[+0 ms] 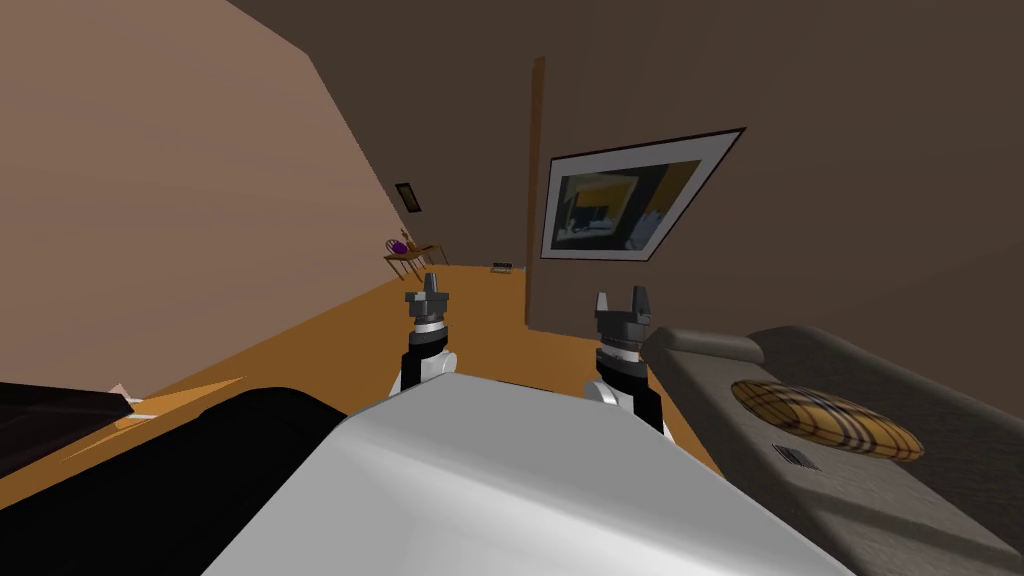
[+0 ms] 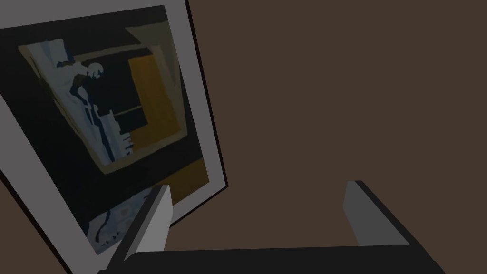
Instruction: Push the door open
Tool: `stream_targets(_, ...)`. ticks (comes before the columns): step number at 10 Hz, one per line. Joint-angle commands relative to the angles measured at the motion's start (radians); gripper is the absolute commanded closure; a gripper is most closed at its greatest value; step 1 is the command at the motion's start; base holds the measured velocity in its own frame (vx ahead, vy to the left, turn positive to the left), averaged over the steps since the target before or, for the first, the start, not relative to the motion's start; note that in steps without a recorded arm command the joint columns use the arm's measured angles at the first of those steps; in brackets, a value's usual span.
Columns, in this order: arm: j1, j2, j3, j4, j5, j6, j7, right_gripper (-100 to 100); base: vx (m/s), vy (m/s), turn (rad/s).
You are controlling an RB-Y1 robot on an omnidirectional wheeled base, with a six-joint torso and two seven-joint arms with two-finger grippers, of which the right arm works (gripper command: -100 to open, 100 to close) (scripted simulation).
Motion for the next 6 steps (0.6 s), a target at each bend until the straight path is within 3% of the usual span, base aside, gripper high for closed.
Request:
stream_targets(1, 0.002, -0.006, 0.011, 0.018, -0.03, -0.005, 0.0, -100, 0.127, 0.129, -0.047)
stream_targets(6, 0.007, -0.024, 0.04, 0.067, -0.124, -0.016, 0.001, -100, 0.119, 0.133, -0.052)
